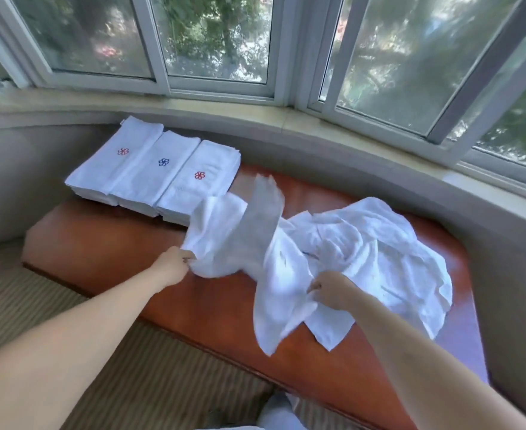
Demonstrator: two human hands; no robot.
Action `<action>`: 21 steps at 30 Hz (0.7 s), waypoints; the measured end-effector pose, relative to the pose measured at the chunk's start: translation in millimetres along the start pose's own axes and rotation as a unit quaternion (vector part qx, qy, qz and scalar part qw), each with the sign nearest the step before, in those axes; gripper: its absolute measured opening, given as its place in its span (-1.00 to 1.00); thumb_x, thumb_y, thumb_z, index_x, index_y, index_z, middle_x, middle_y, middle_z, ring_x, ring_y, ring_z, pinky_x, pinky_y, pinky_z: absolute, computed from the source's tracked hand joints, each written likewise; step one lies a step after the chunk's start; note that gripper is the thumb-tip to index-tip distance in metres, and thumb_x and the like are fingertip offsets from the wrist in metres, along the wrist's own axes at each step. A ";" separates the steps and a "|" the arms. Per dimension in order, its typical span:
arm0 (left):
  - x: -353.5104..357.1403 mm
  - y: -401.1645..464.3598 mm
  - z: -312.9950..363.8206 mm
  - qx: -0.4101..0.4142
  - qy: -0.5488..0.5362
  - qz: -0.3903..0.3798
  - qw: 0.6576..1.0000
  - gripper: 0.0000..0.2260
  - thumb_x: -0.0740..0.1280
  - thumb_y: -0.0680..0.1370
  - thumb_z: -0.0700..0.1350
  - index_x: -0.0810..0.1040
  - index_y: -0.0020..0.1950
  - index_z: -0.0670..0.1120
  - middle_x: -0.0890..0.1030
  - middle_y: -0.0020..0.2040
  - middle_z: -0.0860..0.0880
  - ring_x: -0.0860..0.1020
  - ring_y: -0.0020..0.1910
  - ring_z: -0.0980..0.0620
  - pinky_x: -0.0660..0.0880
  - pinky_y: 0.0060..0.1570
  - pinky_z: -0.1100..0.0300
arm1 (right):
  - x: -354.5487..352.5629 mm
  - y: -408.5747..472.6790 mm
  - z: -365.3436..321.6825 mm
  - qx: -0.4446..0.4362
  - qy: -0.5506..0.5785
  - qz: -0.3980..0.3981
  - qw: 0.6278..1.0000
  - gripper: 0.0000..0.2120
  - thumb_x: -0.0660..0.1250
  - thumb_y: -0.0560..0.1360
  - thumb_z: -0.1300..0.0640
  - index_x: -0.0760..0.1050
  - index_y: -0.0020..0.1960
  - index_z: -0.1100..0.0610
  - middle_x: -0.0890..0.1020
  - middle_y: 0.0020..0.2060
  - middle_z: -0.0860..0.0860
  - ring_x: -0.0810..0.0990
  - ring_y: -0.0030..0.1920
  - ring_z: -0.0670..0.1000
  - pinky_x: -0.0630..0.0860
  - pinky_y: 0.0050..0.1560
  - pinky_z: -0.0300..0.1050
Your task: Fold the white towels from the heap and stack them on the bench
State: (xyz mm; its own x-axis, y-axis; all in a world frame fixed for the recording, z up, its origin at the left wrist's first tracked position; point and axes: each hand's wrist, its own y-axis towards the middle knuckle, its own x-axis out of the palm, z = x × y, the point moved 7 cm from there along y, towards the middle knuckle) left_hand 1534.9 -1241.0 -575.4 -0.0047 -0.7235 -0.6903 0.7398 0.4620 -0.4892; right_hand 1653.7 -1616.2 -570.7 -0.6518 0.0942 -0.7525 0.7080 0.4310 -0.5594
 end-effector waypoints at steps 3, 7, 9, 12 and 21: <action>2.3 -2.2 -36.2 -0.036 0.045 0.089 0.994 -0.70 0.15 0.62 -0.20 0.62 0.00 0.11 0.42 0.29 -0.18 0.50 0.16 -0.20 0.50 0.03 0.07 | 24.7 3.2 25.3 0.073 0.141 0.069 0.985 -0.58 0.20 0.49 0.32 0.71 -0.07 -0.11 0.57 -0.28 -0.15 0.48 -0.45 -0.22 0.36 -0.43 -0.37; 25.4 -5.8 -58.6 -0.016 0.025 0.062 0.998 -0.61 0.12 0.56 -0.32 0.65 -0.11 0.07 0.60 0.15 -0.06 0.55 0.01 -0.13 0.47 -0.09 0.10 | 59.8 1.8 30.5 0.107 0.304 0.067 0.944 -0.77 0.33 0.51 0.21 0.76 -0.05 0.01 0.74 -0.06 0.06 0.69 0.00 0.11 0.63 0.11 0.03; 33.4 -9.1 -68.5 -0.026 0.003 0.056 0.998 -0.64 0.12 0.56 -0.32 0.63 -0.05 0.04 0.58 0.16 0.02 0.53 0.03 -0.07 0.41 -0.11 0.14 | 65.5 0.4 32.3 0.113 0.349 0.089 0.926 -0.88 0.42 0.50 0.08 0.75 -0.11 -0.01 0.74 -0.06 0.09 0.68 0.04 0.12 0.56 0.22 0.12; 40.7 -13.5 -73.5 -0.048 -0.057 0.050 0.996 -0.63 0.10 0.55 -0.31 0.62 -0.03 0.05 0.52 0.18 0.04 0.48 0.10 -0.04 0.36 0.01 0.15 | 79.5 3.3 36.2 0.145 0.450 0.063 0.879 -0.80 0.45 0.50 0.22 0.63 0.09 0.03 0.70 -0.06 0.18 0.65 -0.10 0.13 0.62 0.13 0.08; 43.8 -6.3 -52.6 -0.132 -0.405 0.055 0.903 -0.92 0.36 0.55 -0.14 0.65 -0.04 -0.01 0.59 -0.05 -0.08 0.49 -0.04 -0.09 0.40 -0.13 0.08 | 97.3 2.3 62.5 0.234 0.427 -0.056 0.872 -0.78 0.32 0.46 0.28 0.56 0.10 0.24 0.57 -0.13 0.15 0.58 -0.12 0.12 0.63 0.03 0.01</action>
State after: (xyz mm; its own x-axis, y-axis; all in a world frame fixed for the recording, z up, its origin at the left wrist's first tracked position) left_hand 1494.6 -1248.6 -630.6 0.6319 -0.7544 -0.1779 0.5189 0.5822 -0.6260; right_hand 1608.9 -1662.1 -666.9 -0.5480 0.7941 -0.2627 0.5297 0.0864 -0.8438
